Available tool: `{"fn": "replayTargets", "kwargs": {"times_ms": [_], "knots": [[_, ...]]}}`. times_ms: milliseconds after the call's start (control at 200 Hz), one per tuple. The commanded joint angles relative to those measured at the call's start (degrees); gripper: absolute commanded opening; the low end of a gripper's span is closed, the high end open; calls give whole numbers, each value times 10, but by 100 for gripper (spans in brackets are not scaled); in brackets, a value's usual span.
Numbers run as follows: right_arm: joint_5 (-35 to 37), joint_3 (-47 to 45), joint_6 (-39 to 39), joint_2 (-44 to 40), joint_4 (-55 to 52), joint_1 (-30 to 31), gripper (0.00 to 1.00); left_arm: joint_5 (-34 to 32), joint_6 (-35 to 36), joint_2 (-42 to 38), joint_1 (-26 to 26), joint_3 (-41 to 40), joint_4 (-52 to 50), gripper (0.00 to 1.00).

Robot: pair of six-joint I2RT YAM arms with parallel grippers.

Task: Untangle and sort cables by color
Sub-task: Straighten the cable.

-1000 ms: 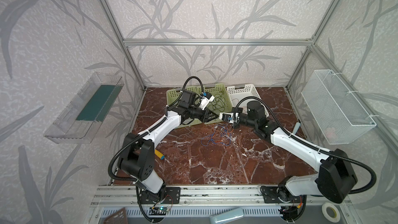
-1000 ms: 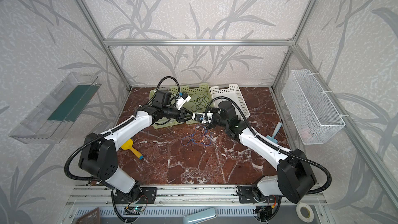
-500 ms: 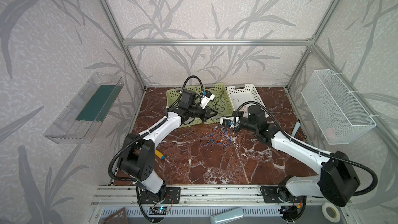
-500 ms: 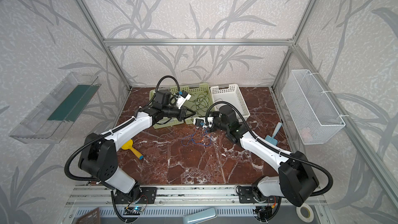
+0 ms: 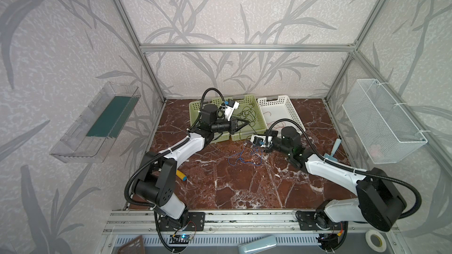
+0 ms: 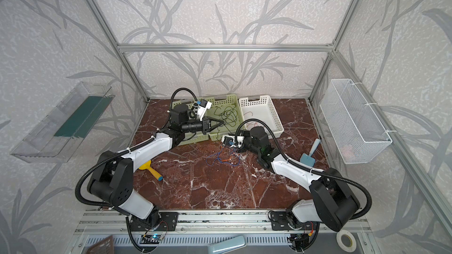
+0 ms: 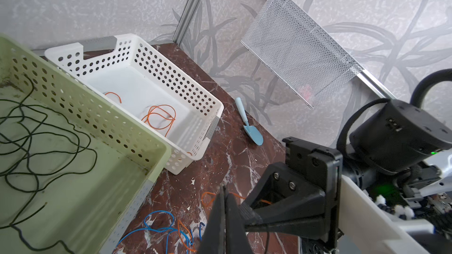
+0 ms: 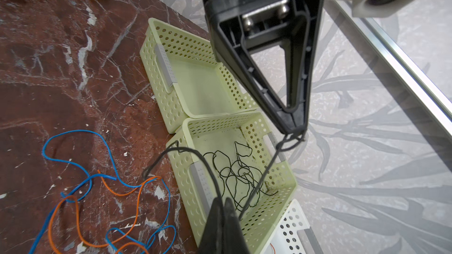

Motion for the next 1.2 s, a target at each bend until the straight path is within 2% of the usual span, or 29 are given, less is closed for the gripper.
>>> {"fn": "replayTargets", "kwargs": {"times_ms": [0, 50, 115, 155, 215, 295, 345, 400, 495, 590, 705, 790, 930, 1195], "knots": [[19, -17, 64, 15, 23, -6, 0, 5, -39, -26, 12, -1, 94, 0], [2, -15, 91, 16, 18, -13, 7, 4, -44, -28, 14, -2, 106, 0], [-59, -18, 146, 6, 25, -33, 34, 6, -45, -27, 14, 3, 106, 0], [-84, -21, 186, -1, 39, -47, 44, 9, -44, -24, 14, 6, 107, 0], [-106, -29, 244, -11, 64, -69, 54, 9, -45, -24, 14, 5, 109, 0], [-127, -40, 306, -23, 89, -98, 60, 10, -42, -25, 14, 4, 112, 0], [-133, -45, 340, -31, 99, -114, 60, 10, -38, -25, 14, 4, 109, 0], [-137, -45, 341, -43, 89, -120, 60, 10, -29, -24, 14, 7, 97, 0], [-132, -17, 337, -57, 7, -123, 60, 6, -25, -26, 14, 6, 95, 0], [-123, 7, 374, -66, -41, -133, 59, 4, -10, -27, 12, 11, 77, 0], [-168, 29, 412, -72, -15, -131, 52, -6, 24, -28, 3, 20, 36, 0], [-186, 54, 412, -51, 3, -112, 42, -19, 65, -29, -7, 31, -10, 0], [-147, 104, 354, -15, -26, -49, 30, -35, 110, -32, -22, 44, -61, 0], [-77, 112, 373, 26, 17, -39, 22, -40, 145, -48, -30, 38, -91, 0]]}}
